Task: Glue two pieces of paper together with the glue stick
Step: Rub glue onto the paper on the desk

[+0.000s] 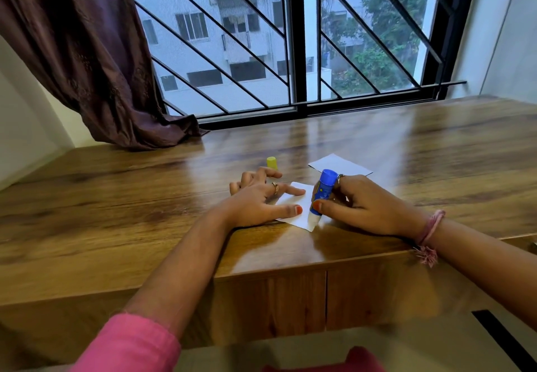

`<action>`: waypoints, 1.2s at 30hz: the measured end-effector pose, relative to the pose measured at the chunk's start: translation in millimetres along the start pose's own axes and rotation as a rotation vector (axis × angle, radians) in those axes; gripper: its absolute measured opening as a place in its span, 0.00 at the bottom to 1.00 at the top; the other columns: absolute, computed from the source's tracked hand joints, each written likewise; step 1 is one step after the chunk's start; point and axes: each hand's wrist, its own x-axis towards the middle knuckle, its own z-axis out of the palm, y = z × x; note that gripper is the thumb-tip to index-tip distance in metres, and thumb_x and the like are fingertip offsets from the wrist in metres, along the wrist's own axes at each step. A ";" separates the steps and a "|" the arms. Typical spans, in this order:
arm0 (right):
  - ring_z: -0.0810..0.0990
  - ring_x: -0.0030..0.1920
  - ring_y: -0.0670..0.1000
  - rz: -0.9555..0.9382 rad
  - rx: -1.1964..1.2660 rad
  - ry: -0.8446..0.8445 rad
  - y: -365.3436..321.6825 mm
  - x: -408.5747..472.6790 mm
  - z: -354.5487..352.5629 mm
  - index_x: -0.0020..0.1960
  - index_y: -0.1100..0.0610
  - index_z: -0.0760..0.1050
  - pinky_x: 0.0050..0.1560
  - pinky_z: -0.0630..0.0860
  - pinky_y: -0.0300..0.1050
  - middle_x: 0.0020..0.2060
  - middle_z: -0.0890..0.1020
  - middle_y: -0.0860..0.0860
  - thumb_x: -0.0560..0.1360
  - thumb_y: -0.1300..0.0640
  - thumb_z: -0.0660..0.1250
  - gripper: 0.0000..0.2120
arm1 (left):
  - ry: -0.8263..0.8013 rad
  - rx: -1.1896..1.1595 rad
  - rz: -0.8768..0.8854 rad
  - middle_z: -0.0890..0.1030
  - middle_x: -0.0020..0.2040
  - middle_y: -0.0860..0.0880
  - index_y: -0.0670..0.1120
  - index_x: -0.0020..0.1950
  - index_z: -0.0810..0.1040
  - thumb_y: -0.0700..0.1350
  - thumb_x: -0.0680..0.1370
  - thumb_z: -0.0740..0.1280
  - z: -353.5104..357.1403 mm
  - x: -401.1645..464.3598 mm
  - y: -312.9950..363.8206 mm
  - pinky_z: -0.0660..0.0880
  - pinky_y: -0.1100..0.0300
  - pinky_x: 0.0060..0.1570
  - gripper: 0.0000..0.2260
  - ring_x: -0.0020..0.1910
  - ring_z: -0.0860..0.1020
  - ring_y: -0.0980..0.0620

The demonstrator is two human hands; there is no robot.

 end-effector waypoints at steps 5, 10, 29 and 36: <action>0.71 0.30 0.54 -0.021 -0.007 0.013 0.5 0.7 1.1 0.43 0.61 0.77 0.33 0.68 0.53 0.30 0.75 0.59 0.76 0.42 0.62 0.22 | -0.003 0.005 -0.001 0.59 0.64 0.61 0.76 0.60 0.67 0.71 0.68 0.60 0.3 0.8 -0.7 0.50 0.55 0.50 0.20 0.59 0.54 0.59; 0.69 0.29 0.50 0.021 -0.036 0.085 4.7 1.3 1.3 0.40 0.61 0.75 0.34 0.68 0.53 0.29 0.75 0.56 0.76 0.46 0.63 0.18 | -0.011 0.011 -0.004 0.59 0.65 0.60 0.76 0.61 0.67 0.72 0.67 0.59 -0.2 1.4 0.3 0.50 0.56 0.49 0.21 0.57 0.53 0.61; 0.68 0.28 0.45 0.052 -0.019 0.105 11.6 3.6 4.6 0.35 0.55 0.72 0.31 0.64 0.41 0.27 0.70 0.46 0.75 0.46 0.64 0.15 | -0.008 0.018 -0.008 0.58 0.62 0.62 0.78 0.57 0.67 0.73 0.66 0.58 -0.7 1.7 0.5 0.51 0.56 0.48 0.20 0.56 0.54 0.60; 0.70 0.29 0.40 0.067 -0.031 0.175 14.8 5.3 6.3 0.31 0.45 0.64 0.31 0.65 0.35 0.26 0.68 0.43 0.75 0.48 0.66 0.17 | -0.014 0.019 -0.007 0.58 0.61 0.62 0.78 0.58 0.67 0.73 0.65 0.58 -1.0 1.5 0.4 0.50 0.56 0.48 0.20 0.55 0.53 0.61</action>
